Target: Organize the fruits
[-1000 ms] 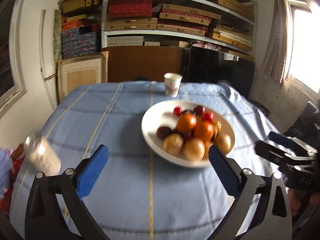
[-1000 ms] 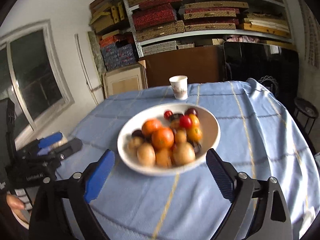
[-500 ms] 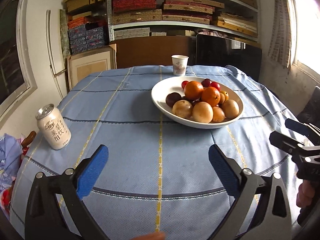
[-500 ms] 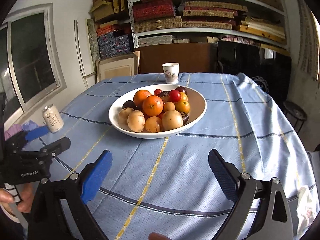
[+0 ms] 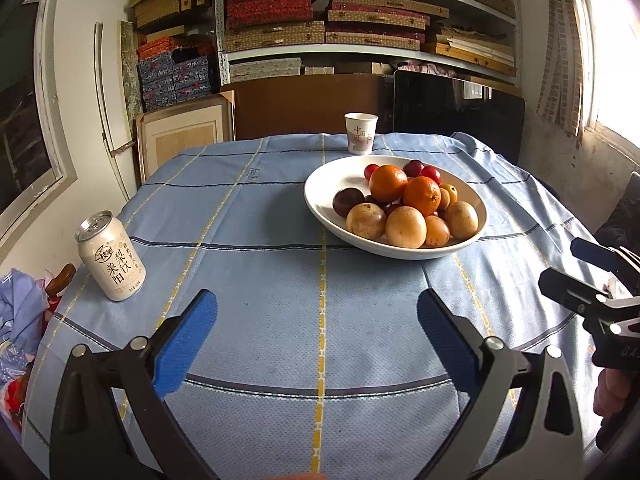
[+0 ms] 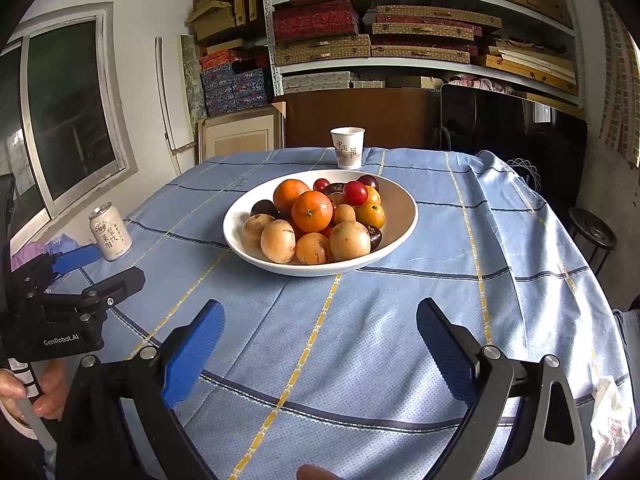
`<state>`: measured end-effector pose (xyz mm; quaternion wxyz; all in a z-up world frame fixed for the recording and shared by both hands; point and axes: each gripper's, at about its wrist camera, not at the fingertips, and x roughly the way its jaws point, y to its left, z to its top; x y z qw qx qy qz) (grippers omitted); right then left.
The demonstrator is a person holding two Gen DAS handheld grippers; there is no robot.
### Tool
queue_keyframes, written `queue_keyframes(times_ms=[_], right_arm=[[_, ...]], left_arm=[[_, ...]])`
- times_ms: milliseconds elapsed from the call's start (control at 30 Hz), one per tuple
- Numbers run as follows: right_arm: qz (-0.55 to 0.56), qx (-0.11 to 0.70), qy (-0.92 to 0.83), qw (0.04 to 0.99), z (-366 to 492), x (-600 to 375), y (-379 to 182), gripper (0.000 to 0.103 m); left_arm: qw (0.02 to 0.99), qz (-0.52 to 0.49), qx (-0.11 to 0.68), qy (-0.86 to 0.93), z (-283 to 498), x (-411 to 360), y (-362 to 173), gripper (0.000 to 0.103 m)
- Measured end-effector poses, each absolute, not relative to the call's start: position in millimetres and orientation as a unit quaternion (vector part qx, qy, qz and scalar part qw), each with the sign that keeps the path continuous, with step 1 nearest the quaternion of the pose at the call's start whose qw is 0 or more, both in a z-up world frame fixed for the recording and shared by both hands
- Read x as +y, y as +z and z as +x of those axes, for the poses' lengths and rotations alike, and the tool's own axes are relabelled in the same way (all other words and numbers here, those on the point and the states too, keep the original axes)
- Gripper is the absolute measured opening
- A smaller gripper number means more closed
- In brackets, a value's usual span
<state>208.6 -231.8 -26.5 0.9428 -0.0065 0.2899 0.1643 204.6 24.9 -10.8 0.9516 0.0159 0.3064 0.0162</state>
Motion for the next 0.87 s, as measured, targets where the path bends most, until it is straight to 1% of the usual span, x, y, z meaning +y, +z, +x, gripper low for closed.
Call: queue_keyframes(times_ms=[867], right_arm=[[-0.008, 0.291, 0.163, 0.943, 207.6, -232.1, -27.3, 0.097]], left_arm=[[0.950, 0.022, 0.310, 0.021, 203.1, 24.9, -10.4, 0.098]])
